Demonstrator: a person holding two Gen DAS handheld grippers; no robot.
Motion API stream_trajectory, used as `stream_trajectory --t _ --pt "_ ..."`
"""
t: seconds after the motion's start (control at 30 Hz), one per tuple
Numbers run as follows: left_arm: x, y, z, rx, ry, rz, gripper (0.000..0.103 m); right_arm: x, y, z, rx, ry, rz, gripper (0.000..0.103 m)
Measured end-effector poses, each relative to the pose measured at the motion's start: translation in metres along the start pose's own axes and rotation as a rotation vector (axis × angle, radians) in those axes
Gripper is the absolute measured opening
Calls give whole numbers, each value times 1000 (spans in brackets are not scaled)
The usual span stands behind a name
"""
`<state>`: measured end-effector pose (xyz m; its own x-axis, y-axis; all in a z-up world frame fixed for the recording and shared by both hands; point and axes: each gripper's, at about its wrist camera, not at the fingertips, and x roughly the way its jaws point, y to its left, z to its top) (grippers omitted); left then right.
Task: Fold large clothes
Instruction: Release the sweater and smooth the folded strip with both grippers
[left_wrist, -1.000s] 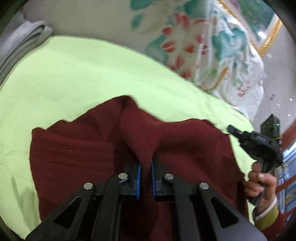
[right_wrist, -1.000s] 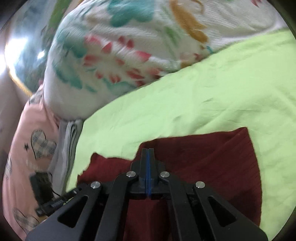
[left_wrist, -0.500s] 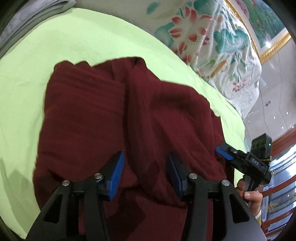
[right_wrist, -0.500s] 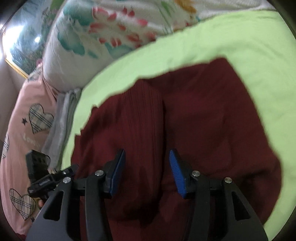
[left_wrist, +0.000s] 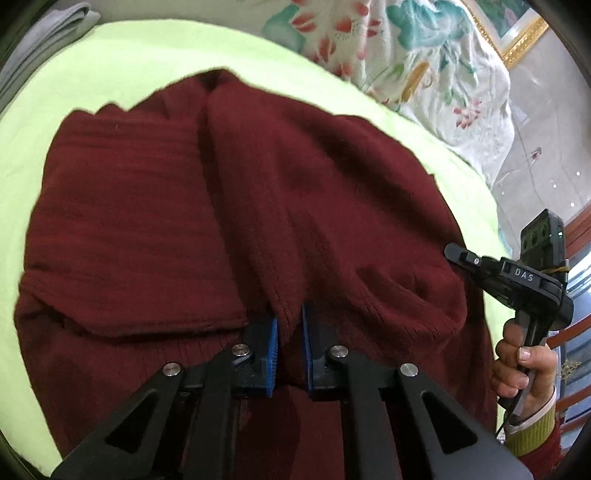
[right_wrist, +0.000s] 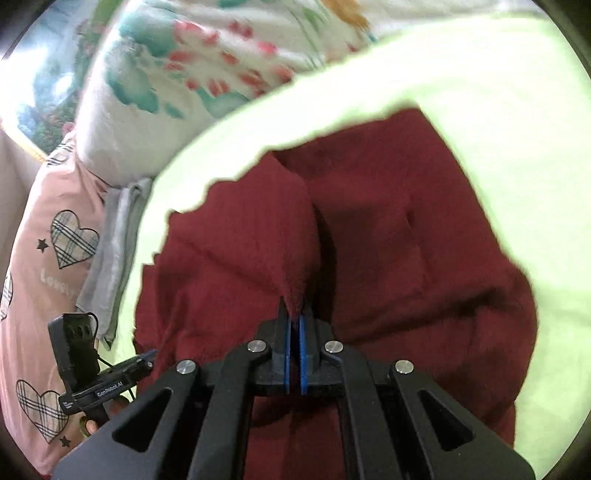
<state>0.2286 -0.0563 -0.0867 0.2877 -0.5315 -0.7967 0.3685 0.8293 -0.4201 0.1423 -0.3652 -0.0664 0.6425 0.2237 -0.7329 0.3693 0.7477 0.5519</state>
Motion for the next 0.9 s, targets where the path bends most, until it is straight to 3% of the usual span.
stream_trajectory --t 0.07,0.17,0.3,0.37,0.43,0.47,0.53,0.63,0.73,0.77,0.83,0.9 --pt "-4 2 -2 -10 -5 -8 10 4 -6 -4 17 14 -31 6" --pt "-10 7 -2 -7 -10 2 10 -10 -3 -9 22 -37 -55 10" --pt "-13 10 -3 -8 -10 8 10 -34 22 -21 -42 -120 -21 10" --pt "-13 9 -4 -9 -12 12 10 -24 39 -29 -112 -60 14 12" --pt "-13 10 -6 -17 -11 12 11 -1 41 -31 -133 26 -34 17" --pt "-14 11 -6 -19 -9 13 13 13 32 -33 -102 71 -81 17" --pt "-17 11 -8 -24 -9 18 14 20 16 -35 -29 82 -66 17" --pt "-27 10 -10 -17 -26 39 13 2 10 -37 3 27 -15 19" --pt "-43 16 -20 -39 -43 34 13 -21 15 -42 -21 -19 9 35" --pt "-49 19 -23 -42 -50 36 13 -29 15 -45 -27 -30 13 36" --pt "-62 22 -33 -50 -64 38 17 -41 17 -50 -34 -46 11 36" --pt "-75 27 -45 -61 -71 48 28 -54 13 -58 -35 -57 3 36"
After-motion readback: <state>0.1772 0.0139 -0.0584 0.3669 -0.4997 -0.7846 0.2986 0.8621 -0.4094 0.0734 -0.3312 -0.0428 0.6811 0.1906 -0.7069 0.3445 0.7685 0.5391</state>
